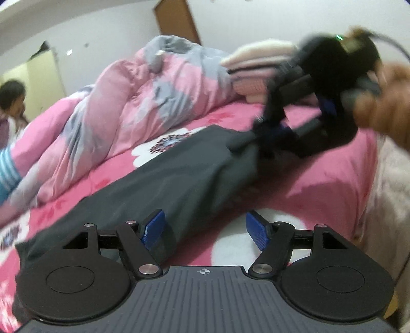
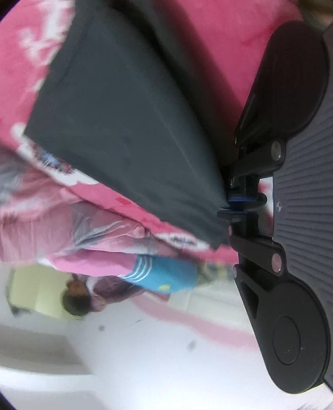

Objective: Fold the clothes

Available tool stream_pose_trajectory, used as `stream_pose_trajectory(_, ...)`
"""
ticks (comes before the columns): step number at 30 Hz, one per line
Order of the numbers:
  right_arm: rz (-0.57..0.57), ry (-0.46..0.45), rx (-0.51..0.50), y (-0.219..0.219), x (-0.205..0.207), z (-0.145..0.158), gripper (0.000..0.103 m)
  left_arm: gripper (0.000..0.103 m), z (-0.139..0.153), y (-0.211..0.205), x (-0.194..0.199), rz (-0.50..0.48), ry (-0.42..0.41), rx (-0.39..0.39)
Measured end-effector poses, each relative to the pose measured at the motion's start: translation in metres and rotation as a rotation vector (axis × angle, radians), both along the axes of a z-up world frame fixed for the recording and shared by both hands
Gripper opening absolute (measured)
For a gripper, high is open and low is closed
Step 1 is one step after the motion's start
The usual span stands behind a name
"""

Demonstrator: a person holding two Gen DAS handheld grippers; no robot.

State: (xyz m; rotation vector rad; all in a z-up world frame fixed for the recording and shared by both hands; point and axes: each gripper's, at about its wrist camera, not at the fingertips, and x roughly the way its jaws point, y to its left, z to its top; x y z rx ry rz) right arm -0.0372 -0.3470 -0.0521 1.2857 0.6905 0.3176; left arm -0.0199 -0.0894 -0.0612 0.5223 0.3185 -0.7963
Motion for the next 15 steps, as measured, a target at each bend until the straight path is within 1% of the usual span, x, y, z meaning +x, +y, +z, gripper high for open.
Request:
stream_pose_trajectory(2, -0.004, 0.027, 0.109, -0.007, 0.006, -0.009, 0.007, 0.070, -0.005, -0.007, 0.005, -0.003, -0.023, 0.026)
stream_pose_trajectory(5, -0.006, 0.057, 0.237, -0.015, 0.013, -0.021, 0.010, 0.067, -0.006, -0.011, 0.015, 0.010, -0.018, 0.020)
stream_pose_trajectory(7, -0.012, 0.054, 0.285, -0.018, 0.014, -0.025, 0.017, 0.056, -0.007, -0.014, 0.021, 0.019, -0.014, 0.015)
stream_pose_trajectory(8, -0.026, 0.041, 0.290, -0.021, 0.012, -0.025, 0.027, 0.051, -0.007, -0.014, 0.025, 0.026, -0.001, 0.008)
stream_pose_trajectory(9, -0.043, 0.027, 0.292, -0.025, 0.010, -0.025, 0.038, 0.049, -0.005, -0.013, 0.031, 0.035, 0.033, -0.012)
stream_pose_trajectory(10, -0.060, 0.013, 0.294, -0.028, 0.008, -0.024, 0.046, 0.047, -0.003, -0.011, 0.038, 0.043, 0.071, -0.039)
stream_pose_trajectory(11, -0.077, -0.004, 0.286, -0.033, 0.005, -0.023, 0.046, 0.044, 0.000, -0.008, 0.045, 0.049, 0.111, -0.066)
stream_pose_trajectory(13, -0.112, -0.044, 0.249, -0.042, -0.003, -0.016, 0.047, 0.041, 0.004, -0.001, 0.056, 0.055, 0.194, -0.125)
stream_pose_trajectory(14, -0.133, -0.074, 0.206, -0.046, -0.009, -0.011, 0.047, 0.040, 0.006, 0.002, 0.061, 0.057, 0.231, -0.153)
stream_pose_trajectory(15, -0.146, -0.103, 0.137, -0.048, -0.015, -0.003, 0.047, 0.040, 0.008, 0.004, 0.065, 0.058, 0.260, -0.175)
